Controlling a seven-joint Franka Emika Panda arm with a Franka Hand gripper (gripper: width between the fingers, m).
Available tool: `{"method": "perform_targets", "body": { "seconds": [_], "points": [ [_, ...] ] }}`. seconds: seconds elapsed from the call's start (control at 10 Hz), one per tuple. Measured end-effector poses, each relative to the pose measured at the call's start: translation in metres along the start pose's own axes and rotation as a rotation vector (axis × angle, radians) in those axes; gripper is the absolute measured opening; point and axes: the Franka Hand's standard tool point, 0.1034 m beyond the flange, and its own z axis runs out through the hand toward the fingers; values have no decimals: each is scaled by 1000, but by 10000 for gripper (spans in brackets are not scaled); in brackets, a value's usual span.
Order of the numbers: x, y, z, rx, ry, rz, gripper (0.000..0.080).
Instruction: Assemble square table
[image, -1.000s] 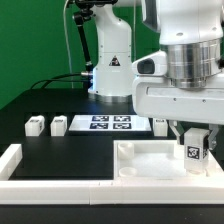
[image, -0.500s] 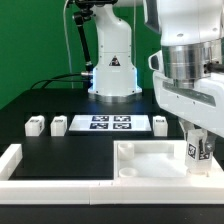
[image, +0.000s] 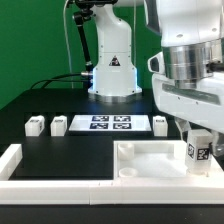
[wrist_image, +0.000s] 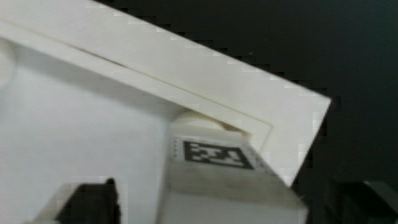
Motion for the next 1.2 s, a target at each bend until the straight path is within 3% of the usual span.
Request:
{"method": "perform_targets", "body": {
  "seconds": [0.1, 0.5, 0.7, 1.1, 1.2],
  "points": [
    [-3, -1, -1, -13, 12, -157, 614],
    [-2, -1, 0, -13, 9, -400, 649],
    [-1, -2, -2, -47, 43, -768, 649],
    [1, -2, 1, -52, 61, -1084, 649],
    [1, -2, 2, -51, 61, -1068, 527]
  ]
}}
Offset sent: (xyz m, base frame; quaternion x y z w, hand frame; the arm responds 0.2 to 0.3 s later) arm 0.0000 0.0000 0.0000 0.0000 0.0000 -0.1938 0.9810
